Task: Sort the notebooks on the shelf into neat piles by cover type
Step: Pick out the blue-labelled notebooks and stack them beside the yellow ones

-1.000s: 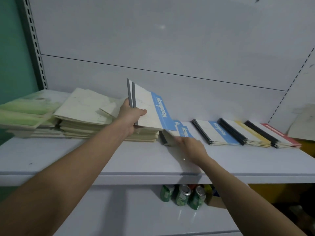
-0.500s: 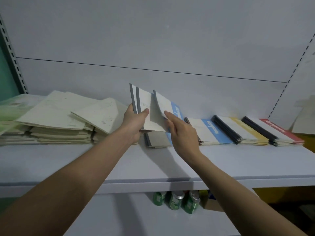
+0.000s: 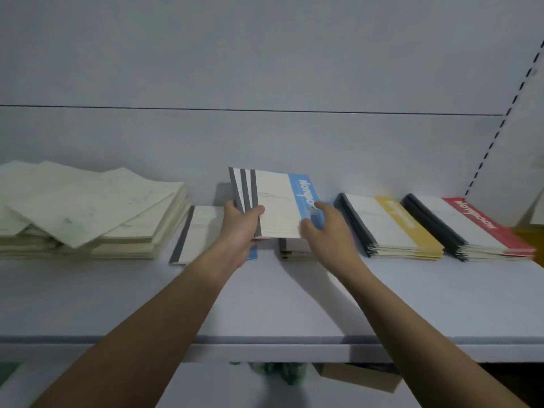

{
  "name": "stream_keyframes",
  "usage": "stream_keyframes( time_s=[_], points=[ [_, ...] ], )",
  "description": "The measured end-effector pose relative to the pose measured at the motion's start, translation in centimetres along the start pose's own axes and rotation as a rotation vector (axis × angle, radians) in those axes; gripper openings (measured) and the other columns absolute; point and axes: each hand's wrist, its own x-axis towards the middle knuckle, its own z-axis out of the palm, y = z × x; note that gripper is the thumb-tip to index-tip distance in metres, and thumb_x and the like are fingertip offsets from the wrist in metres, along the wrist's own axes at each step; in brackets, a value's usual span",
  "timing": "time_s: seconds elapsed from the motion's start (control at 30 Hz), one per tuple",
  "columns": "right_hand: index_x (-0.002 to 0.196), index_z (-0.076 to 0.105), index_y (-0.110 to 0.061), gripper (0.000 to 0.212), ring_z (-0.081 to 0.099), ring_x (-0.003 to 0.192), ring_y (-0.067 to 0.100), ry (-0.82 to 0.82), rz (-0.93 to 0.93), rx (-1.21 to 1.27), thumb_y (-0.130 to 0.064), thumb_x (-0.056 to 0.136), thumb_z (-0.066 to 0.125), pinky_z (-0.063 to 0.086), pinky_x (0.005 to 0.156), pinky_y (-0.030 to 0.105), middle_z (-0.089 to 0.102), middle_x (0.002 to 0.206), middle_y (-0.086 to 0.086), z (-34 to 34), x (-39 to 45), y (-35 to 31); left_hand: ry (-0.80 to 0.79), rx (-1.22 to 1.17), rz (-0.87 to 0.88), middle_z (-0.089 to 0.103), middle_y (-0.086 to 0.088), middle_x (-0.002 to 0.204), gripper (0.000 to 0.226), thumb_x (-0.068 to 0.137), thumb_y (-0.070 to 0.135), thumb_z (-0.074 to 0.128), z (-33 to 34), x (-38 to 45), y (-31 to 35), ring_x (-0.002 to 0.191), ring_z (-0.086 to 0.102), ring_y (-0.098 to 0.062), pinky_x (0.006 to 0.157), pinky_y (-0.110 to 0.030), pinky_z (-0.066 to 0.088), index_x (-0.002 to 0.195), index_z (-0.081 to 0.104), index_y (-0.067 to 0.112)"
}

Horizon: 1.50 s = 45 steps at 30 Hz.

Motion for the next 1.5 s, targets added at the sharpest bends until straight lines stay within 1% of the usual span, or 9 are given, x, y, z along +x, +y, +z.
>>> stream_keyframes(
  time_s=[0.23, 0.37, 0.53, 0.67, 0.77, 0.9, 1.07, 1.37, 1.5],
  points=[
    [0.126, 0.05, -0.009, 0.035, 0.047, 0.114, 0.035, -0.055, 0.031, -0.422, -0.023, 0.094, 0.046, 0.039, 0.087, 0.04, 0.054, 0.127, 0.015, -1.4, 2.0, 3.7, -0.003, 0.532, 0.015, 0.064, -0.01, 0.108, 0.022, 0.085, 0.018, 0.049, 4.7, 2.3, -2.9, 0.099, 0.062, -0.028, 0.085, -0.038, 0.053, 0.103, 0.059, 0.011],
    [0.128, 0.044, -0.011, 0.039, 0.039, 0.122, 0.035, -0.147, 0.036, -0.616, -0.034, 0.098, 0.037, 0.035, 0.095, 0.044, 0.043, 0.135, 0.014, 0.0, 2.5, 4.4, 0.076, 0.824, 0.031, 0.055, -0.02, 0.125, 0.038, 0.089, 0.016, 0.048, 6.0, 2.5, -4.7, 0.113, 0.054, -0.037, 0.096, -0.045, 0.046, 0.122, 0.053, -0.001],
    [0.138, 0.034, -0.011, 0.049, 0.025, 0.136, 0.037, -0.159, 0.075, -0.537, -0.037, 0.096, 0.036, 0.032, 0.103, 0.048, 0.021, 0.151, 0.018, 0.7, 3.0, 5.3, -0.053, 0.669, 0.071, 0.068, -0.006, 0.111, 0.034, 0.088, 0.018, 0.047, 5.5, 3.0, -5.0, 0.096, 0.064, -0.024, 0.088, -0.041, 0.053, 0.12, 0.058, 0.013],
    [0.125, 0.043, -0.007, 0.04, 0.039, 0.125, 0.037, -0.15, 0.062, -0.5, -0.034, 0.095, 0.04, 0.038, 0.094, 0.044, 0.038, 0.138, 0.018, 0.4, 3.5, 5.8, -0.15, 0.706, 0.089, 0.068, 0.0, 0.112, 0.071, 0.073, 0.037, 0.043, 5.6, 3.4, -5.3, 0.094, 0.066, -0.021, 0.085, -0.04, 0.055, 0.144, 0.036, 0.028],
    [0.117, 0.047, -0.009, 0.032, 0.046, 0.116, 0.034, -0.133, 0.038, -0.457, -0.032, 0.095, 0.041, 0.038, 0.083, 0.038, 0.045, 0.126, 0.012, 0.3, 3.4, 5.8, -0.165, 0.715, 0.093, 0.067, 0.001, 0.116, 0.064, 0.081, 0.032, 0.046, 5.6, 3.4, -5.6, 0.094, 0.066, -0.022, 0.078, -0.034, 0.057, 0.144, 0.035, 0.033],
    [0.12, 0.047, -0.012, 0.035, 0.049, 0.112, 0.03, -0.106, 0.03, -0.445, -0.036, 0.096, 0.041, 0.034, 0.075, 0.034, 0.045, 0.125, 0.007, 0.3, 3.5, 6.1, -0.174, 0.738, 0.179, 0.053, 0.001, 0.141, 0.073, 0.072, 0.036, 0.042, 5.9, 3.8, -6.0, 0.117, 0.057, -0.022, 0.104, -0.042, 0.043, 0.145, 0.036, 0.028],
    [0.125, 0.047, -0.01, 0.038, 0.049, 0.113, 0.033, -0.089, -0.017, -0.456, -0.034, 0.095, 0.044, 0.04, 0.086, 0.039, 0.047, 0.126, 0.011, 0.5, 3.8, 6.4, -0.155, 0.725, 0.165, 0.057, 0.003, 0.134, 0.076, 0.071, 0.039, 0.044, 6.2, 4.5, -6.2, 0.122, 0.053, -0.026, 0.107, -0.047, 0.04, 0.145, 0.036, 0.029],
    [0.126, 0.056, -0.011, 0.033, 0.045, 0.117, 0.027, 0.18, -0.234, -0.351, -0.016, 0.094, 0.05, 0.032, 0.093, 0.028, 0.055, 0.127, 0.011, -0.3, 2.6, 4.8, 0.028, 0.427, 0.441, 0.053, 0.005, 0.134, 0.037, 0.094, 0.008, 0.051, 3.4, -0.8, -3.1, 0.119, 0.044, -0.002, 0.103, -0.018, 0.035, 0.13, 0.055, 0.019],
    [0.126, 0.057, -0.012, 0.032, 0.051, 0.115, 0.027, 0.038, -0.406, -0.344, -0.018, 0.095, 0.054, 0.037, 0.09, 0.03, 0.058, 0.123, 0.007, 2.1, 0.2, 1.2, 0.03, 0.589, 0.546, 0.059, 0.012, 0.115, 0.029, 0.093, 0.006, 0.051, -3.9, -2.3, -2.0, 0.104, 0.046, 0.002, 0.085, -0.002, 0.031, 0.116, 0.063, 0.019]
  ],
)
